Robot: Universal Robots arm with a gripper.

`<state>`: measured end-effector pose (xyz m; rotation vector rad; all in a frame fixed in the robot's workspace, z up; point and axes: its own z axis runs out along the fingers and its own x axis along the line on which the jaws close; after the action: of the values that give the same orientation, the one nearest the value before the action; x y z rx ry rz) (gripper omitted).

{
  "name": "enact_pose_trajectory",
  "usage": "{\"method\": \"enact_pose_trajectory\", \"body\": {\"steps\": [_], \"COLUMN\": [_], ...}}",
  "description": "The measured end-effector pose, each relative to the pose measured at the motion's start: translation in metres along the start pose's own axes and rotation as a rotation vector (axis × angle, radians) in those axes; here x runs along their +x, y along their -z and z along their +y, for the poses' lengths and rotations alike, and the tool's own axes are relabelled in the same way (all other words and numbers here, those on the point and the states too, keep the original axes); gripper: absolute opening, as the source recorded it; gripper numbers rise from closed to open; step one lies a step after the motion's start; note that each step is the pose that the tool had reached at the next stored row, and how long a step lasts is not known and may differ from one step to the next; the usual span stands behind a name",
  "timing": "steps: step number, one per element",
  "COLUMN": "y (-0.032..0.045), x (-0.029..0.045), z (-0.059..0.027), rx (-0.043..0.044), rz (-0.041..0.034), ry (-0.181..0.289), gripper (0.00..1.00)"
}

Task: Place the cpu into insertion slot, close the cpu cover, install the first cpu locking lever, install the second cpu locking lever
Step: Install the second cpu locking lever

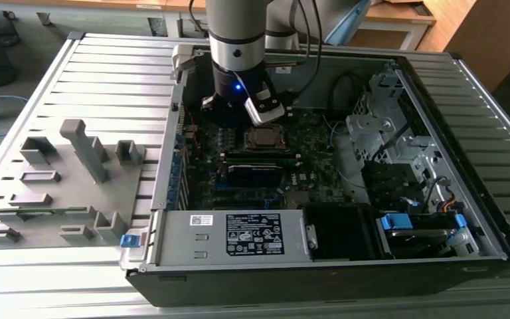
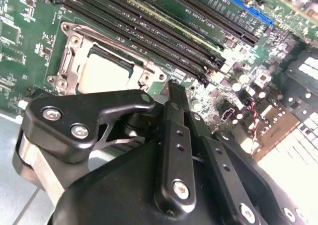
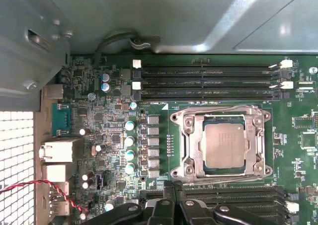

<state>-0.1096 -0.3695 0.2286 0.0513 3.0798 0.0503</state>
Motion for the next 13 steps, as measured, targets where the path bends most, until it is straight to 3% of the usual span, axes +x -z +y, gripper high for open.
{"method": "enact_pose_trajectory", "body": {"steps": [6, 13], "y": [-0.0001, -0.0017], "x": [-0.0022, -0.0245], "z": [0.0001, 0.0012], "rx": [0.0001, 0.0001], "rz": [0.0, -0.0001], "ry": [0.0, 0.0], "gripper": [0.11, 0.11]}}
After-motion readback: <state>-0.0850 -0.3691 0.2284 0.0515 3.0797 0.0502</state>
